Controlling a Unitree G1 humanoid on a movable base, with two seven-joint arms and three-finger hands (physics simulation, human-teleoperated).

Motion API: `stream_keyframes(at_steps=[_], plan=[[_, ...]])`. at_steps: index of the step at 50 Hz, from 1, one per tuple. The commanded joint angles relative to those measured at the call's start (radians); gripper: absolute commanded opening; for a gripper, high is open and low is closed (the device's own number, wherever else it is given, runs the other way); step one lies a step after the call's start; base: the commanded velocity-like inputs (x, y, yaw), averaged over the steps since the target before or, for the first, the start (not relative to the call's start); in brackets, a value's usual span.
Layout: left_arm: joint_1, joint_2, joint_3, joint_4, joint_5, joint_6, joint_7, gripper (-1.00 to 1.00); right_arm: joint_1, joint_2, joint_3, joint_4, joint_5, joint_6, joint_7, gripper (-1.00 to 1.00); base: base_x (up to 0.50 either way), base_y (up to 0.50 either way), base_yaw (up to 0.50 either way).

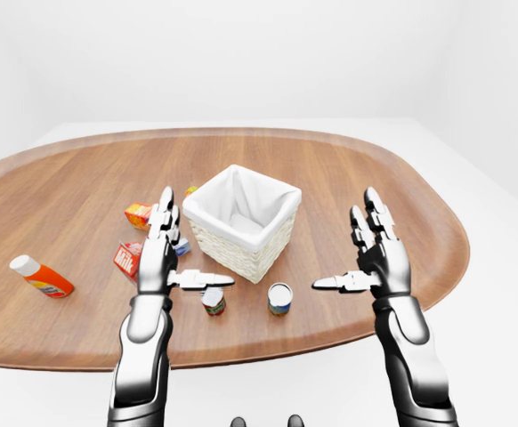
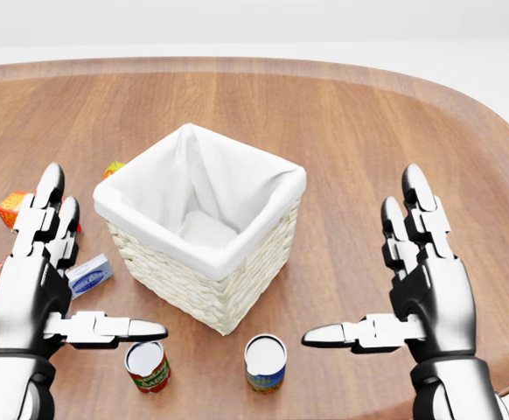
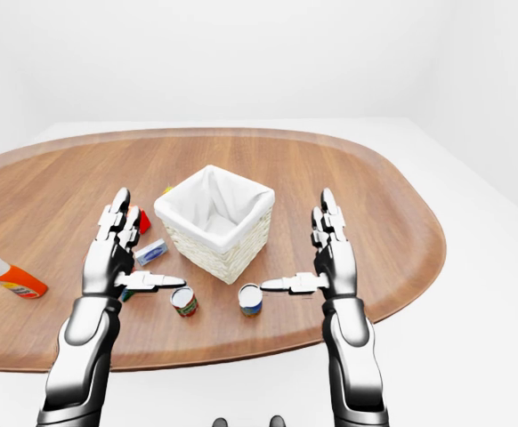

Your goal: Pick up the tomato sauce, and put it in the basket.

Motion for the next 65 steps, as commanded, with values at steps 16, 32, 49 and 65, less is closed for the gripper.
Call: stream_keyframes(at_steps=[16,32,49,65], plan=[[-0.005,0.0,0.0,-0.021,0.005,0.0,-0.005,0.98,-0.003,0.001,0.002,-0.01,-0.001,0.0,0.004,1.0,0.03,0.0,0.0],[-0.016,0.013,0.007,-0.006,0.067,0.0,-0.008,0.98,-0.006,0.0,0.001,0.006,-0.005,0.0,0.003,1.0,0.0,0.0,0.0],[-0.014,0.018,-0.004,0.037,0.136,0.0,-0.024,0.98,-0.015,-0.001,-0.001,0.028,-0.003,0.0,0.002,1.0,0.0,0.0,0.0],[-0.001,0.014,-0.01,0.031,0.164,0.0,-0.042,0.99,-0.009,0.0,0.002,0.02,-0.003,0.0,0.0,1.0,0.0,0.0,0.0]])
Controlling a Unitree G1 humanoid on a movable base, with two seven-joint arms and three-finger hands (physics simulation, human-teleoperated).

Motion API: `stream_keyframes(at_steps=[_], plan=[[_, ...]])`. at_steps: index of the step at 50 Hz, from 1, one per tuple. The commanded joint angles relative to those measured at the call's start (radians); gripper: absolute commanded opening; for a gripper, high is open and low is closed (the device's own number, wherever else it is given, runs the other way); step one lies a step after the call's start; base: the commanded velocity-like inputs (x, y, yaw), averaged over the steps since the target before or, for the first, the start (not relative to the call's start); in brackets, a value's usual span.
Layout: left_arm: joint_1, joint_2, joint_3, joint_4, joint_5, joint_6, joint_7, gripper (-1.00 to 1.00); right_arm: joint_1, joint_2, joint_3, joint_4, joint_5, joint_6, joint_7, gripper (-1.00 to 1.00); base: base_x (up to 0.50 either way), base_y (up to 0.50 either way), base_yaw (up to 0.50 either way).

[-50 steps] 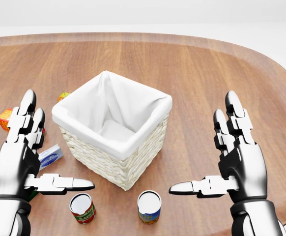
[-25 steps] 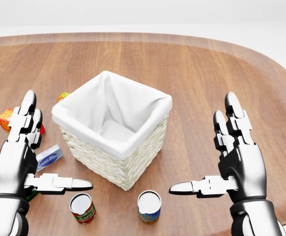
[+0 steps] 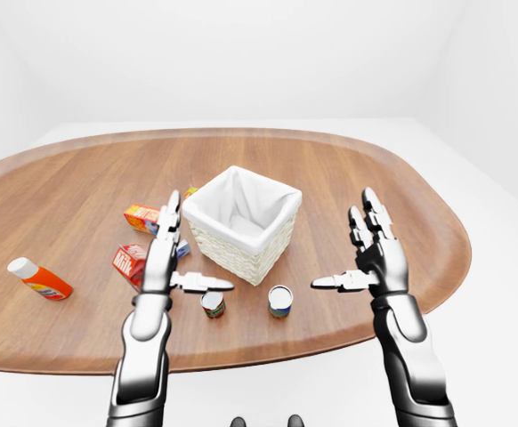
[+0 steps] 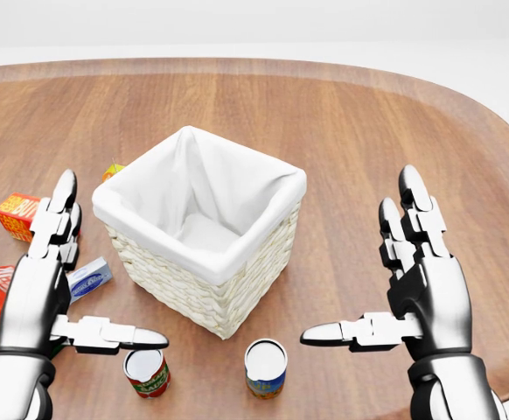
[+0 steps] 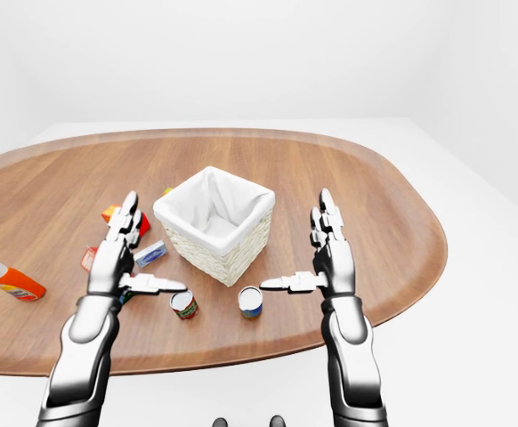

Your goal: Pick up the tomato sauce, and put it in the basket.

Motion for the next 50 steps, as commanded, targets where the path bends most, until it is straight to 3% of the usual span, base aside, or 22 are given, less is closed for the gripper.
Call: stream_keyframes(at_steps=[1,30,40,43,47,48,50], plan=[[0.007,-0.001,-0.004,0.002,0.024,0.0,-0.011,0.99,0.005,0.001,0.002,-0.005,0.0,0.0,-0.001,1.0,0.0,0.0,0.0],[0.007,0.008,-0.014,0.081,0.136,0.0,-0.001,0.98,0.01,0.002,0.002,-0.015,-0.001,0.0,-0.001,1.0,0.0,0.0,0.0],[0.007,0.011,-0.016,0.098,0.168,-0.018,0.004,0.98,0.008,0.001,0.0,-0.015,0.001,0.0,-0.001,1.0,0.0,0.0,0.0],[0.007,0.013,-0.016,0.116,0.18,-0.037,0.01,0.98,0.008,0.001,-0.001,-0.015,0.0,0.0,-0.001,1.0,0.0,0.0,0.0],[0.011,0.011,-0.018,0.104,0.191,-0.029,0.007,0.99,0.005,-0.001,-0.004,-0.017,0.003,0.0,-0.001,1.0,0.0,0.0,0.0],[0.01,0.011,-0.019,0.144,0.192,-0.064,0.022,0.99,0.004,-0.001,-0.004,-0.015,0.002,0.0,-0.001,1.0,0.0,0.0,0.0],[0.009,0.012,-0.019,0.161,0.193,-0.077,0.027,0.99,0.004,0.0,-0.003,-0.014,0.002,0.0,-0.001,1.0,0.0,0.0,0.0]])
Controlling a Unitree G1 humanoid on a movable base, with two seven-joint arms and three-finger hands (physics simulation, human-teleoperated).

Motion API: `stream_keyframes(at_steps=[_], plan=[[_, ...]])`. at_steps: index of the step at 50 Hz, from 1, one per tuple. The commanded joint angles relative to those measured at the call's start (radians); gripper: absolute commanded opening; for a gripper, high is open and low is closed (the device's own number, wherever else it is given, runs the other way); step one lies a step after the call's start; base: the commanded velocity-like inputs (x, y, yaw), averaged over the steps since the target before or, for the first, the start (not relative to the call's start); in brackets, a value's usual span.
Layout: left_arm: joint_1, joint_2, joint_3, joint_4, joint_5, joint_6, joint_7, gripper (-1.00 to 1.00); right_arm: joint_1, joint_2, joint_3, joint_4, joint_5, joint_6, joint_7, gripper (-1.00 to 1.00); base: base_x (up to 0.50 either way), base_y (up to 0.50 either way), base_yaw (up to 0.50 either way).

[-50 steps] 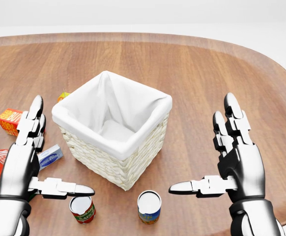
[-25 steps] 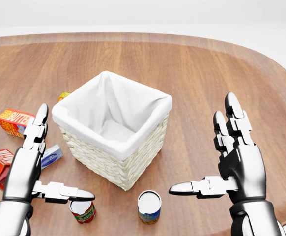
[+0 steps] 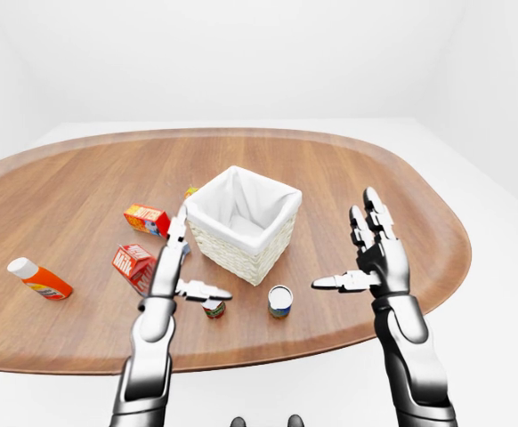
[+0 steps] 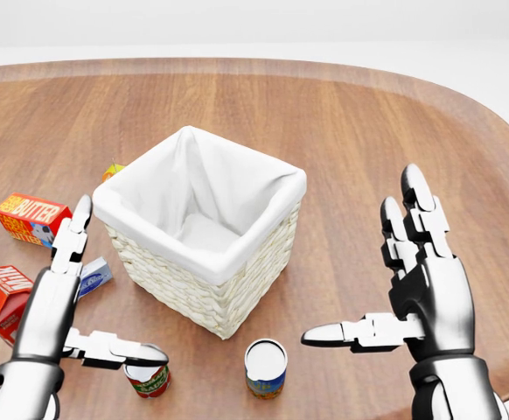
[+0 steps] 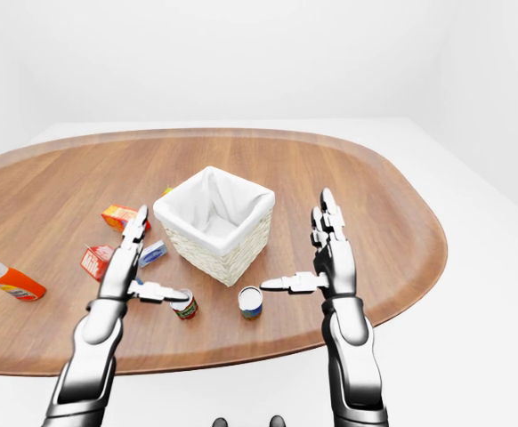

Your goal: Pick up the tomato sauce, and put it in the basket.

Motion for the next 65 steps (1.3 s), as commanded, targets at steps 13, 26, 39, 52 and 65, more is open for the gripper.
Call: stream_keyframes(at_steps=[13,26,39,52,65], plan=[[0.006,0.001,-0.005,0.012,0.049,-0.009,0.002,0.99,-0.004,-0.001,-0.003,0.001,0.001,0.0,0.0,1.0,0.0,0.0,0.0],[0.014,0.0,-0.011,0.04,0.071,-0.048,0.015,0.98,-0.004,-0.001,-0.003,0.005,0.0,0.0,-0.001,1.0,0.0,0.0,0.0],[0.028,-0.007,-0.023,0.06,0.087,-0.087,0.036,0.99,-0.008,-0.002,-0.004,0.019,0.0,0.0,-0.002,1.0,0.0,0.0,0.0],[0.057,-0.022,-0.042,0.006,0.102,-0.074,0.036,0.99,-0.008,-0.003,-0.007,0.014,0.0,0.0,-0.003,1.0,0.0,0.0,0.0],[0.079,-0.029,-0.051,-0.018,0.108,-0.077,0.049,0.99,-0.011,-0.003,-0.008,0.026,-0.002,0.0,-0.004,1.0,0.0,0.0,0.0]])
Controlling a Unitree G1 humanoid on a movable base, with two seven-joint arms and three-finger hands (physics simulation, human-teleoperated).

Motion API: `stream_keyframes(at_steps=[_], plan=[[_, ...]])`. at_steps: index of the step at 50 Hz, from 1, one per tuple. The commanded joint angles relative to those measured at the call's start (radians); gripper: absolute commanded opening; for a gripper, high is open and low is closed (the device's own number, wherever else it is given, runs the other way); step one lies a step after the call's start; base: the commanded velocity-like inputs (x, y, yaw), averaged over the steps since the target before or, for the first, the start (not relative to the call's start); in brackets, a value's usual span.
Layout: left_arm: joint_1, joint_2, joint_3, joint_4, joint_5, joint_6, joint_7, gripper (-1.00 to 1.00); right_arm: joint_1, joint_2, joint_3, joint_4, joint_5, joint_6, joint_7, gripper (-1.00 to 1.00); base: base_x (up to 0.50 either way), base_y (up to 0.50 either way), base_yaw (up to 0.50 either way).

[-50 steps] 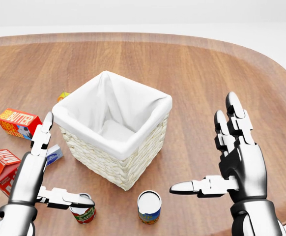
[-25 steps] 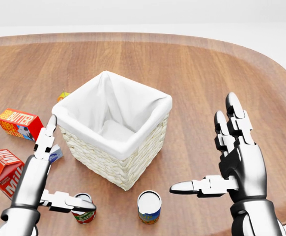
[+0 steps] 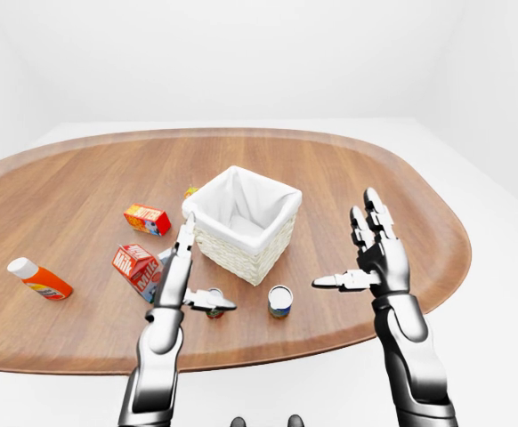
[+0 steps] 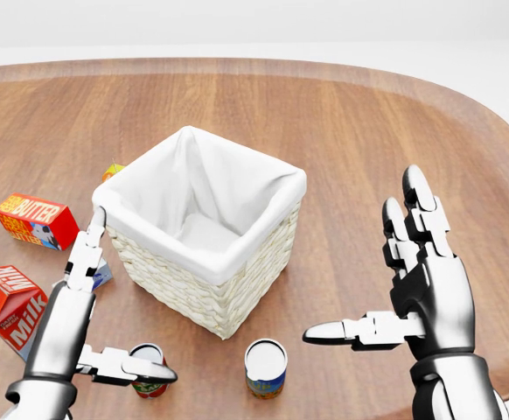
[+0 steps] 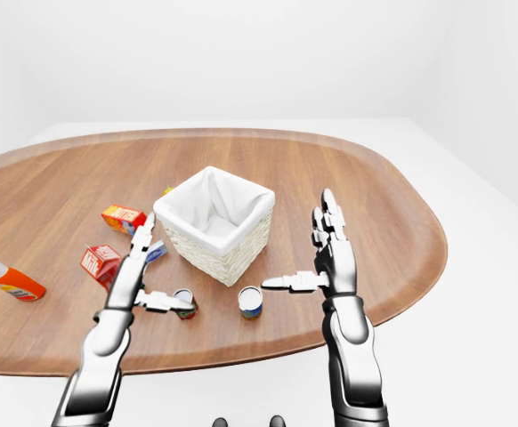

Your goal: Pick up the tomato sauce, and put it in the basket.

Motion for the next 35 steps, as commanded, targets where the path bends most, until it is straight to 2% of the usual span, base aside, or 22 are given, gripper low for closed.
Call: stream_keyframes(at_steps=[1,2,5,6,7,8,10,12,13,15,16,17,18,25,26,28,35], plan=[[0.017,-0.006,-0.006,-0.019,0.004,-0.004,0.01,0.99,-0.003,-0.001,-0.001,0.009,-0.001,0.0,0.0,1.0,0.0,0.0,0.0],[0.015,-0.005,-0.003,-0.019,0.003,-0.001,0.01,0.99,-0.003,-0.001,-0.002,0.011,-0.001,0.0,0.0,1.0,0.0,0.0,0.0],[0.015,-0.002,0.002,-0.002,0.001,-0.018,0.021,0.98,-0.005,-0.002,-0.003,0.017,0.0,0.0,0.0,1.0,0.0,0.0,0.0],[0.014,-0.001,0.003,-0.005,0.001,-0.014,0.019,0.98,-0.006,-0.001,-0.003,0.018,0.0,0.0,0.0,1.0,0.0,0.0,0.0],[0.011,-0.001,0.006,-0.024,0.001,0.004,0.011,0.99,-0.006,-0.001,-0.003,0.018,0.0,0.0,0.0,1.0,0.0,0.0,0.0],[0.011,-0.002,0.007,-0.031,0.001,0.011,0.009,0.98,-0.004,-0.001,-0.002,0.017,0.0,0.0,0.0,1.0,0.0,0.0,0.0],[0.01,-0.002,0.007,-0.027,0.001,0.008,0.012,0.98,-0.003,-0.001,-0.002,0.014,0.0,0.0,-0.001,1.0,0.0,0.0,0.0],[0.014,0.0,0.004,-0.009,0.005,-0.012,0.022,0.99,-0.004,-0.002,-0.003,0.012,0.001,0.0,-0.001,1.0,0.0,0.0,0.0],[0.015,0.0,0.005,-0.009,0.005,-0.012,0.021,0.98,-0.005,-0.002,-0.004,0.012,0.001,0.0,-0.001,1.0,0.0,0.0,0.0],[0.017,0.001,0.004,0.018,0.006,-0.037,0.035,0.99,-0.005,-0.002,-0.004,0.01,0.002,0.0,-0.002,1.0,0.0,0.0,0.0],[0.017,0.002,0.005,0.022,0.006,-0.041,0.036,0.99,-0.005,-0.002,-0.004,0.009,0.002,0.0,-0.002,1.0,0.0,0.0,0.0],[0.023,0.0,0.006,-0.012,0.008,-0.017,0.021,0.98,-0.004,-0.002,-0.003,0.007,0.002,0.0,-0.003,1.0,0.0,0.0,0.0],[0.027,0.0,0.006,-0.02,0.01,-0.013,0.018,0.98,-0.004,-0.002,-0.003,0.007,0.002,0.0,-0.002,1.0,0.0,0.0,0.0],[0.048,-0.003,0.003,-0.039,0.019,-0.016,0.01,0.98,-0.01,-0.003,-0.005,0.009,0.003,0.0,-0.004,1.0,0.0,0.0,0.0],[0.054,0.0,0.002,-0.007,0.021,-0.049,0.026,0.99,-0.01,-0.003,-0.005,0.008,0.003,0.0,-0.004,1.0,0.0,0.0,0.0],[0.07,0.004,0.001,0.023,0.028,-0.072,0.039,0.99,-0.01,-0.003,-0.007,0.005,0.004,0.0,-0.005,1.0,0.0,0.0,0.0],[0.075,0.001,0.006,0.036,0.036,-0.072,0.042,0.99,-0.006,-0.002,-0.005,0.0,0.003,0.0,-0.004,1.0,0.0,0.0,0.0]])
